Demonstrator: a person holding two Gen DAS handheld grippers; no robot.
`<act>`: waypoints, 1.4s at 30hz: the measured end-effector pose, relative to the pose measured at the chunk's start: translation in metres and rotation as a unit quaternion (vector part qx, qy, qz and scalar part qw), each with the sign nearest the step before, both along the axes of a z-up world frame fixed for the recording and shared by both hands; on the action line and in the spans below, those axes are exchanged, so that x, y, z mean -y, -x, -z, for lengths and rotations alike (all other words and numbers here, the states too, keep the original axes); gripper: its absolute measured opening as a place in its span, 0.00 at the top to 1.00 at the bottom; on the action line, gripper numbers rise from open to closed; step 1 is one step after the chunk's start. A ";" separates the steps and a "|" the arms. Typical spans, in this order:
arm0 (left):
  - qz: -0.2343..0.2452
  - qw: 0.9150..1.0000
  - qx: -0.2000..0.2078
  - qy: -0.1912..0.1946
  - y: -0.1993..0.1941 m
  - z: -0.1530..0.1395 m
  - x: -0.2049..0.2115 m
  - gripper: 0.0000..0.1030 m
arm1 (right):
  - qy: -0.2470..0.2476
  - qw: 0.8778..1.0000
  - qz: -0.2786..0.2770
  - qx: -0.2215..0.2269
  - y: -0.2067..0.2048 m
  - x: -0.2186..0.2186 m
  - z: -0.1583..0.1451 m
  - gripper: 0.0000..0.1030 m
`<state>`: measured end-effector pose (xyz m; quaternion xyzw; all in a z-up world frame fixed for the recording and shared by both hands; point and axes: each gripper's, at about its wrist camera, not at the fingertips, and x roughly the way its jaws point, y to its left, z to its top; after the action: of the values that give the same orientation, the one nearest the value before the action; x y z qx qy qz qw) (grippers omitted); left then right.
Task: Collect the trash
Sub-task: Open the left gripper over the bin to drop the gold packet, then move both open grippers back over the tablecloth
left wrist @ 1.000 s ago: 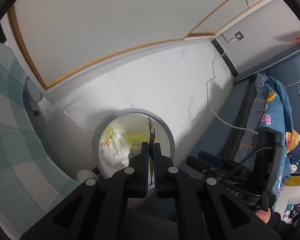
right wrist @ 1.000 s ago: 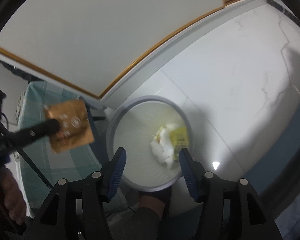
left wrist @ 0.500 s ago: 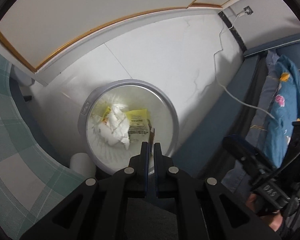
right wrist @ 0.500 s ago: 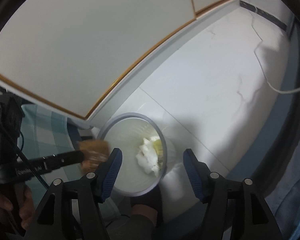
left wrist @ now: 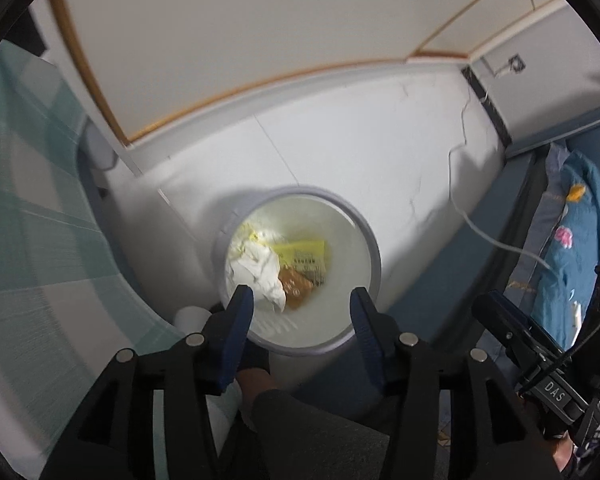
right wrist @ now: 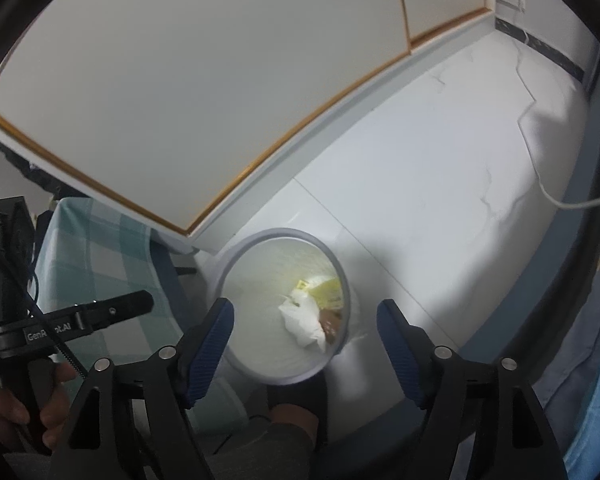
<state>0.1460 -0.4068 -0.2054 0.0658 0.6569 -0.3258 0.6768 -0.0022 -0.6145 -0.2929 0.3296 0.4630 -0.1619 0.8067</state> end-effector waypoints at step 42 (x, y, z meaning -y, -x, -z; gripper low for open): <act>-0.279 0.905 0.317 0.058 -0.022 -0.171 -0.303 0.38 | 0.153 0.933 -0.243 0.216 -0.107 -0.268 -0.233 0.19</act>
<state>0.1675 -0.1041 -0.0340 -0.0598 0.3792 -0.1230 0.9151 0.1047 -0.3464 -0.0601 0.1070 0.3132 0.0451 0.9426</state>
